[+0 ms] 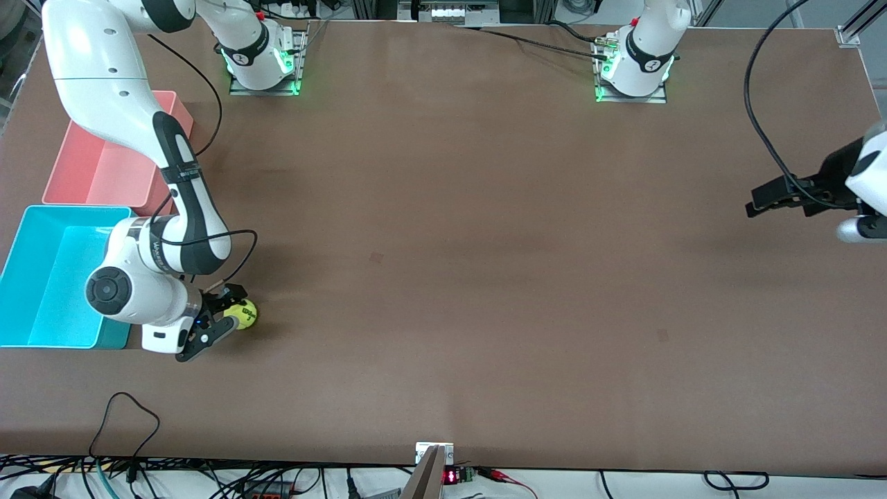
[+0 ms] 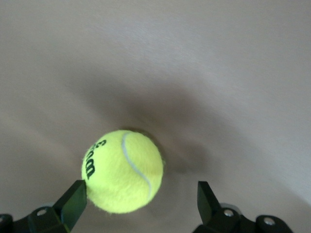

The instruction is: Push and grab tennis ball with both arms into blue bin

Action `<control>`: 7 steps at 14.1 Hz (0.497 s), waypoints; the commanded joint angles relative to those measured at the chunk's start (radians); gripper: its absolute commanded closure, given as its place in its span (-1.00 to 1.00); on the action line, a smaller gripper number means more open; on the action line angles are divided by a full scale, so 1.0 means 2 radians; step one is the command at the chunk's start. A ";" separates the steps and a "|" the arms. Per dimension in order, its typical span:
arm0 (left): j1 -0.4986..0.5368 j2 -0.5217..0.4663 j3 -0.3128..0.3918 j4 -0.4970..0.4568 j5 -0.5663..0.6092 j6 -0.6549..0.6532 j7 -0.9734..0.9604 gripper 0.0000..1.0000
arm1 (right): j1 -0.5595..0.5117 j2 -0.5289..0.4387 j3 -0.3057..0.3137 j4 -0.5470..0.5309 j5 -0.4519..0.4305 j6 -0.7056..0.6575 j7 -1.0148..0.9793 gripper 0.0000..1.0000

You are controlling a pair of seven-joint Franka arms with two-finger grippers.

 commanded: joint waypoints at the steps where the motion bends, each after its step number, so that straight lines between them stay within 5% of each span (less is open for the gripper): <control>1: 0.034 -0.030 -0.028 -0.035 0.009 0.012 -0.003 -1.00 | 0.000 0.019 0.004 0.012 0.015 0.008 -0.009 -1.00; 7: 0.035 -0.052 -0.033 -0.064 0.009 0.024 0.000 -1.00 | 0.003 0.023 0.004 0.012 0.017 0.018 -0.008 -1.00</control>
